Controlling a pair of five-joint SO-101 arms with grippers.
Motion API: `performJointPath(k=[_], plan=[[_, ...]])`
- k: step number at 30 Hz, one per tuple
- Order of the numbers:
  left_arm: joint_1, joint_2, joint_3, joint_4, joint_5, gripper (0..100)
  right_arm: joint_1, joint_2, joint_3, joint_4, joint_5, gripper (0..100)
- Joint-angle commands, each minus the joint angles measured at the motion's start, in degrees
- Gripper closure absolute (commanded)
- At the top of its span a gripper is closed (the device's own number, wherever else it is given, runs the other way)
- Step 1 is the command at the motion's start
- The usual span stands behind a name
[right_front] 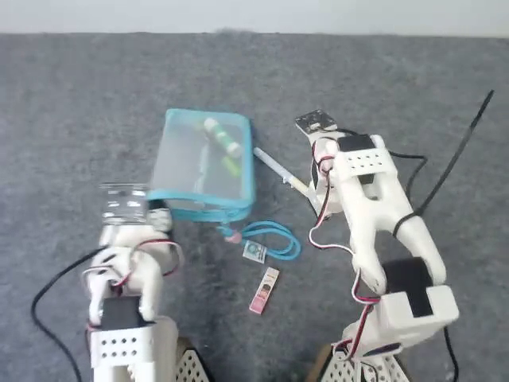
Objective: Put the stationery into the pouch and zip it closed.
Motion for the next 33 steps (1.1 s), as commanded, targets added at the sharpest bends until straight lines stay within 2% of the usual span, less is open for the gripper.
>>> performJointPath(k=[1,2,4,8,17,25,27,33], plan=[[3.6,-0.44,-2.24,-0.62,-3.87,99,-2.68,-0.75,-3.43,-1.54,2.29,72.3],[6.95,-0.44,-1.63,-0.7,-5.63,99,-2.77,-0.66,-3.43,-3.03,2.29,72.3],[8.7,-0.53,-1.45,-0.7,-5.71,99,-2.77,-0.04,-3.43,-6.37,2.99,72.3],[6.42,-0.53,-1.54,-0.97,-5.19,99,-3.03,0.04,-2.99,-9.54,8.88,72.4],[6.51,-0.7,-1.54,-0.88,-5.01,99,-2.77,5.14,-3.25,-12.26,15.3,72.4],[6.51,-0.7,-1.27,-0.97,-5.1,99,0.48,12.09,-3.43,-17.8,16.53,72.7],[6.51,-0.62,-1.27,-0.97,-5.01,99,1.45,12.09,-3.43,-17.8,16.44,76.6],[6.51,-0.53,-1.27,-0.97,-5.01,99,2.33,12.53,-3.34,-17.36,16.53,97.8]])
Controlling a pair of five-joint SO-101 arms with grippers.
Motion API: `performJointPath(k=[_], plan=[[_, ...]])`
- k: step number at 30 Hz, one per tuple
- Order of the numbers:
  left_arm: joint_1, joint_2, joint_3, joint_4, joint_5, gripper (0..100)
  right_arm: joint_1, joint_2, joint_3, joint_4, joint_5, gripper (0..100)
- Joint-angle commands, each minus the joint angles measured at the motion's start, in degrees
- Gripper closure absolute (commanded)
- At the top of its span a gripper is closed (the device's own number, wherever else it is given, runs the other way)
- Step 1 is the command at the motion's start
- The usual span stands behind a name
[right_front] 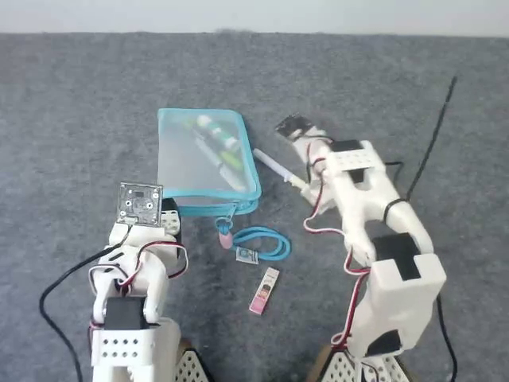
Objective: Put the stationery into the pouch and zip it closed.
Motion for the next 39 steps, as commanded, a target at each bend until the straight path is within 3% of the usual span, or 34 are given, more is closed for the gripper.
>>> performJointPath(k=[1,9,17,21,26,39], plan=[[0.0,-0.53,-1.27,-0.97,-0.26,99,0.66,0.13,-1.32,-0.04,0.97,99.4],[0.09,-0.44,-1.1,-0.97,-0.18,99,5.41,-4.18,-5.98,13.05,0.26,99.1],[0.18,-0.44,-0.4,-1.76,-0.18,99,7.6,-26.07,-7.47,31.16,-1.49,99.1],[0.18,-0.44,-0.13,-1.85,-0.09,99,4.62,-40.13,-5.71,38.46,-1.49,99.1],[0.18,-0.44,-0.04,-1.85,-0.09,99,-5.76,-56.84,-2.2,45.32,-1.58,99.1],[0.18,-0.44,-0.04,-1.85,-0.09,99,-22.11,-83.74,3.96,45.76,-2.29,99.1]])
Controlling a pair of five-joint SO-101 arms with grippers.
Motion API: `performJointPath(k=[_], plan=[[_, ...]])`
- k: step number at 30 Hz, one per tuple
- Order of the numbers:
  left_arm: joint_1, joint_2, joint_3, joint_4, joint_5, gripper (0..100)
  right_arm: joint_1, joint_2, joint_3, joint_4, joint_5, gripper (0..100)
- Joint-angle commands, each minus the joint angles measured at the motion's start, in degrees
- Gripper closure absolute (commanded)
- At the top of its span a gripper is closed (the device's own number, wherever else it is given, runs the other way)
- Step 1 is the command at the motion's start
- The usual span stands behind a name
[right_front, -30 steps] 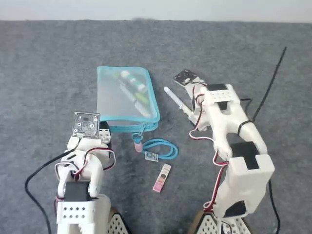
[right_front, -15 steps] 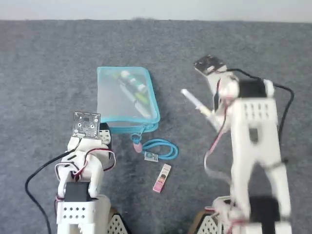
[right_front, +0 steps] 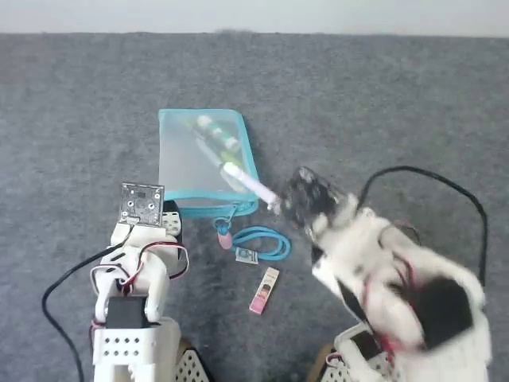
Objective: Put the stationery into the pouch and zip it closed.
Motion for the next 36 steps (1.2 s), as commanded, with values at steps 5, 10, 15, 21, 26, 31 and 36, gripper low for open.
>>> performJointPath(k=[5,10,15,21,26,31,36], plan=[[0.26,-0.44,-1.1,-1.85,-0.09,99,-7.43,-6.37,8.0,2.07,2.29,99.1],[0.26,-0.44,-1.1,-1.85,-0.09,99,-7.43,-2.86,14.68,0.84,2.02,99.1],[0.26,-0.44,-1.1,-1.67,-0.09,99,-7.43,0.13,15.12,-3.82,-2.02,99.1],[0.26,-0.44,-1.1,-1.67,-0.09,99,-7.43,7.52,14.95,-10.07,-5.71,99.1],[0.26,-0.44,-1.1,-1.67,-0.09,99,-7.34,15.87,14.86,-16.57,-8.88,99.1],[0.26,-0.44,-1.01,-1.76,-0.09,99,-6.64,25.01,9.76,-20.79,-13.27,99.1],[3.69,-0.62,-0.04,-1.76,-0.09,99,-5.49,34.42,0.0,-22.81,-19.25,99.1]])
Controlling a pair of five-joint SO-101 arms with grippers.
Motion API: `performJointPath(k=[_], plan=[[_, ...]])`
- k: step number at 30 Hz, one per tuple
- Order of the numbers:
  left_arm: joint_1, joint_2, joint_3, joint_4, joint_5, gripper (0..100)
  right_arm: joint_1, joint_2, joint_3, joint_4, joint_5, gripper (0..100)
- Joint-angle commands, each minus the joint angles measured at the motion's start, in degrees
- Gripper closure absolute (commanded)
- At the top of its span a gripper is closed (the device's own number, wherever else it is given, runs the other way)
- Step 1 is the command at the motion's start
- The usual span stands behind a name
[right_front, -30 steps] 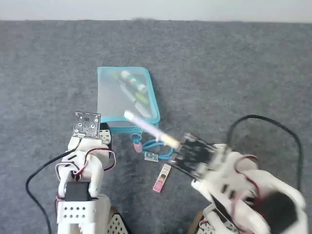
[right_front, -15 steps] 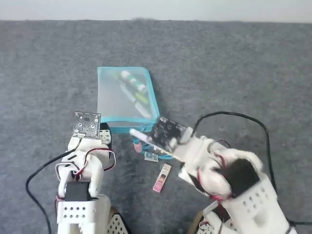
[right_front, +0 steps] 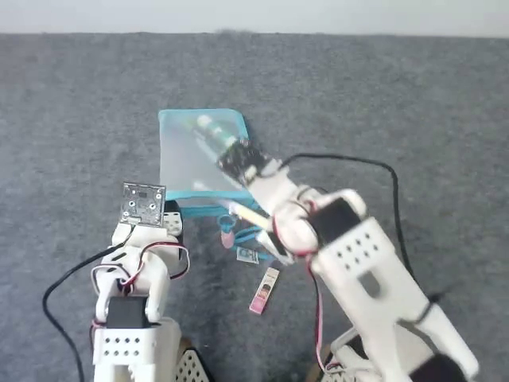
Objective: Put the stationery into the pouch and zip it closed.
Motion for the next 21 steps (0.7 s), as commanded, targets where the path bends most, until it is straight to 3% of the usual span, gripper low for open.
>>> performJointPath(k=[1,9,12,15,21], plan=[[3.69,-0.62,0.22,-1.85,-0.09,99,1.27,5.58,-8.88,-2.42,-4.84,99.1],[8.62,-0.44,0.57,-1.58,-0.44,99,1.1,23.87,-19.52,-6.37,-9.85,98.4],[8.44,-0.44,0.57,-1.67,-0.44,99,1.01,28.7,-24.88,-1.63,-9.85,90.9],[8.26,-0.44,0.57,-1.85,-0.44,99,0.92,28.79,-29.01,3.91,-9.58,83.2],[8.18,-0.62,0.57,-2.02,-0.53,99,-0.31,20.88,-30.07,9.98,-7.65,82.3]])
